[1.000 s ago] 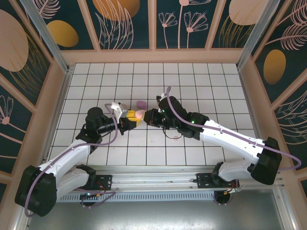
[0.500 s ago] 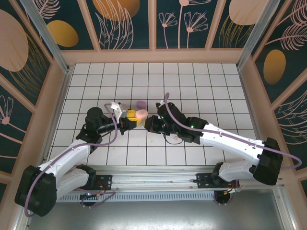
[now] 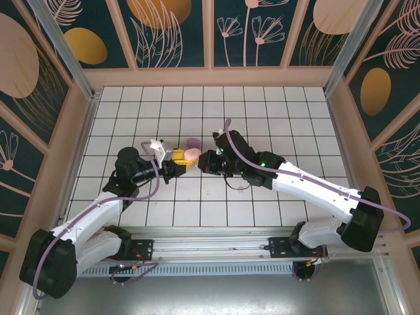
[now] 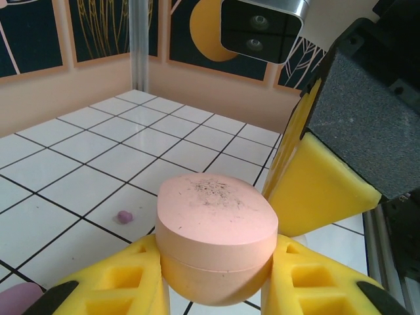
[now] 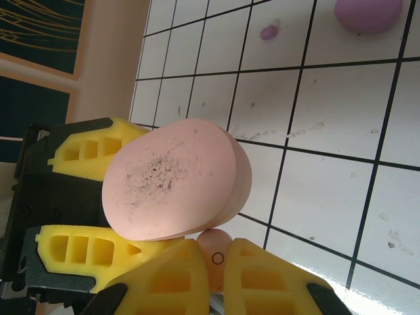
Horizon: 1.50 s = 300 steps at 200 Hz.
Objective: Insert wireless bluetooth earbuds into charging case
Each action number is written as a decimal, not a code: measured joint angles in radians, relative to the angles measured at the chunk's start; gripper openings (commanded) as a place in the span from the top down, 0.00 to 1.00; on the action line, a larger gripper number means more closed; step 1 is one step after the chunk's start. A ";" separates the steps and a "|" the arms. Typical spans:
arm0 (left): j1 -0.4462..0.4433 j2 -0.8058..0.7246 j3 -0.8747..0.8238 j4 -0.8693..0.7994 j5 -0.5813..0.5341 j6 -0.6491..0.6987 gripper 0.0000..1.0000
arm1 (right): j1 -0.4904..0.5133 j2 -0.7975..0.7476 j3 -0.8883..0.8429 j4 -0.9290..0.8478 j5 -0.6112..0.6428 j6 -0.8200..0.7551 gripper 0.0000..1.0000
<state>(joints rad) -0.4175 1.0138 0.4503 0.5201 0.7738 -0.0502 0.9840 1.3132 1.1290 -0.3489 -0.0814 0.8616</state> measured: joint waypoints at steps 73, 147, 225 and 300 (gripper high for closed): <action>0.000 -0.011 0.000 0.000 -0.017 -0.003 1.00 | -0.002 0.001 0.000 0.017 0.000 0.008 0.95; 0.000 -0.009 -0.003 -0.001 -0.028 -0.002 1.00 | -0.016 0.001 0.000 0.019 0.000 0.008 0.95; -0.005 0.012 -0.003 -0.065 -0.011 0.028 1.00 | -0.048 0.000 0.006 0.046 0.002 0.008 0.96; -0.021 0.013 -0.002 -0.068 0.029 0.035 1.00 | -0.044 0.001 0.008 0.090 -0.016 0.008 0.96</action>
<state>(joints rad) -0.4389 1.0267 0.4484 0.4519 0.8032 -0.0151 0.9401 1.3144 1.1374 -0.2588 -0.0971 0.8696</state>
